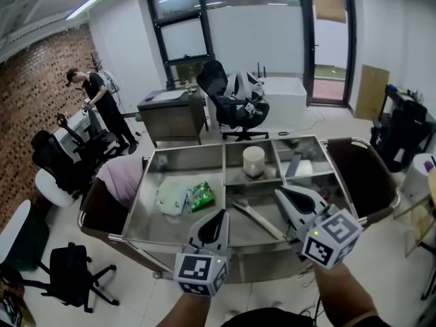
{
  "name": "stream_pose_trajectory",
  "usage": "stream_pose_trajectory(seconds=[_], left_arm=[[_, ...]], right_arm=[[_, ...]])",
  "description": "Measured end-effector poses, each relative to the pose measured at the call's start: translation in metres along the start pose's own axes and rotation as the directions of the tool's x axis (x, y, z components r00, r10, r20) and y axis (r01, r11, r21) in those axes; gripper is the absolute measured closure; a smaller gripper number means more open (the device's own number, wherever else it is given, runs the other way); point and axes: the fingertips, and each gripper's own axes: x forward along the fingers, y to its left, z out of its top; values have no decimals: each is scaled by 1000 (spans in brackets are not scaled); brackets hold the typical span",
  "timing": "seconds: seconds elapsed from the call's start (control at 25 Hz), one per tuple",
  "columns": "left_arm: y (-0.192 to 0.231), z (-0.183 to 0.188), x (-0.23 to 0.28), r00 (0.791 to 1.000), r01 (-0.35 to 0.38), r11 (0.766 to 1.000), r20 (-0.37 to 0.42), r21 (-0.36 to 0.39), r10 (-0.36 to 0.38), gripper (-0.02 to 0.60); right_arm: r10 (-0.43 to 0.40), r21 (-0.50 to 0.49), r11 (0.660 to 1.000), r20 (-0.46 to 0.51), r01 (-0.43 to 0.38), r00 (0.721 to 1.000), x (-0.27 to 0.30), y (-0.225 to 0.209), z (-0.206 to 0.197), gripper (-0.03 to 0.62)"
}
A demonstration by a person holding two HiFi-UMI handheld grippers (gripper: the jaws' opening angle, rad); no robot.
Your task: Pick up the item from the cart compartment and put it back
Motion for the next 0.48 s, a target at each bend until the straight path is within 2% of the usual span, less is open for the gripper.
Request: stream_pose_trajectory(seconds=[0.24,0.48], left_arm=[[-2,-1,-1,1000,0,1000,0,-2,0,581],[-2,-5,-2,1000,6,1000,2,-1,-6,581]], right_arm=[[-50,47,998,27,48,998,-33,-6,-11,572],[-93,100,991,-20,94,995,-54,-17,-49,572]])
